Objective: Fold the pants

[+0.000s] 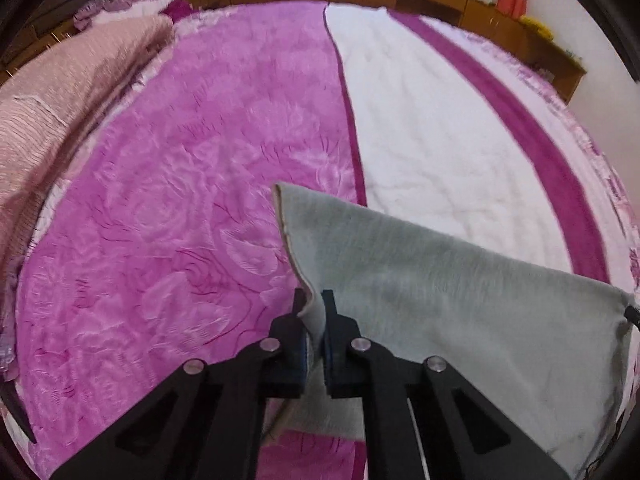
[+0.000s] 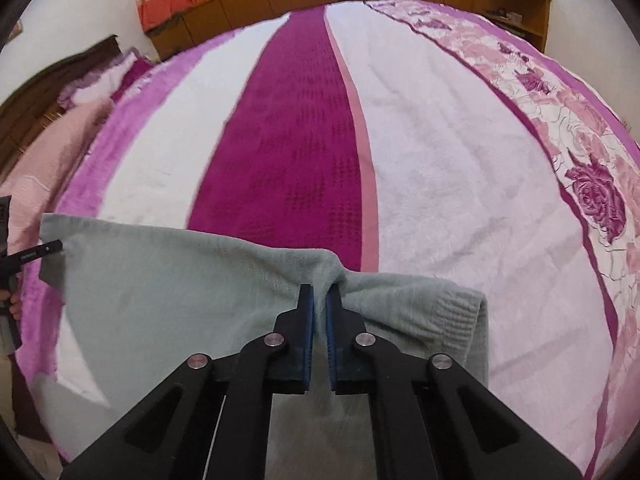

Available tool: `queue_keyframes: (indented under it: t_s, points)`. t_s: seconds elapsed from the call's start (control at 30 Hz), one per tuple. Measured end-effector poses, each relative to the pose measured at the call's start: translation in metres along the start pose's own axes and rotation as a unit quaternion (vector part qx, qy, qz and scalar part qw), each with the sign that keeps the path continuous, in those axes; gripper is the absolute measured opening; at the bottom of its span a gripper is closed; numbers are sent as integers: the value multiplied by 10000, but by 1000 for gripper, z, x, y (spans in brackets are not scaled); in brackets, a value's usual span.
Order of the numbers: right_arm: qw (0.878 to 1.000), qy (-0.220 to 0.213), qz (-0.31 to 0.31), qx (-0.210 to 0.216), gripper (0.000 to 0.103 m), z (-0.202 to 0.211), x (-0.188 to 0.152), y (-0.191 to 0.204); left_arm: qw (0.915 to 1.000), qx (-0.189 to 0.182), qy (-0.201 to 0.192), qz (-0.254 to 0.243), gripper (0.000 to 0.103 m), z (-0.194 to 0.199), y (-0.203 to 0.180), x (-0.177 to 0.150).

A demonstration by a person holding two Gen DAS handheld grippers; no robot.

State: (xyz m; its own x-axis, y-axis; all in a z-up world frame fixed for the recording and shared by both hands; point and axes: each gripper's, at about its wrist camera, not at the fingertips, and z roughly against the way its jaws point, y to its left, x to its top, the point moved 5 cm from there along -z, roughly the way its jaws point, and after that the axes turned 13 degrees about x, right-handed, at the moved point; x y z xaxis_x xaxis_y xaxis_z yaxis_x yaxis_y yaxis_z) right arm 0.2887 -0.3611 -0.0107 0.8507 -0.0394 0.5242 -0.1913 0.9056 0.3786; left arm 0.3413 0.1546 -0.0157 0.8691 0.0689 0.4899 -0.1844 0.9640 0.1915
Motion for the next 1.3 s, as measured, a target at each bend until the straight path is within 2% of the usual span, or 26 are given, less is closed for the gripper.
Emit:
queue_keyframes:
  t_s: [0.13, 0.3, 0.47, 0.67, 0.83, 1.0, 1.1, 1.3]
  points:
    - [9998, -112, 51, 125, 0, 22, -11, 15, 9996, -157, -247, 42, 6, 32, 9, -8]
    - [9995, -153, 162, 235, 0, 49, -34, 33, 9984, -180, -545, 19, 6, 71, 17, -28]
    - [9990, -281, 181, 287, 0, 77, -59, 45, 9974, -180, -700, -29, 6, 98, 31, -52]
    - [9990, -181, 220, 344, 0, 97, -95, 55, 9964, -243, -801, 123, 6, 118, 55, -88]
    - [9993, 103, 167, 330, 0, 94, -128, 51, 9979, -239, -602, 64, 9, 107, 66, -128]
    - [9978, 560, -105, 350, 0, 72, -158, 39, 9996, -143, -149, 186, 19, 84, 76, -167]
    - [9967, 740, -255, 232, 0, 58, -171, 30, 9996, 16, 82, 275, 19, 72, 83, -186]
    - [9951, 824, -501, 200, 1, 42, -183, 19, 9975, 256, 332, 563, 23, 70, 100, -212]
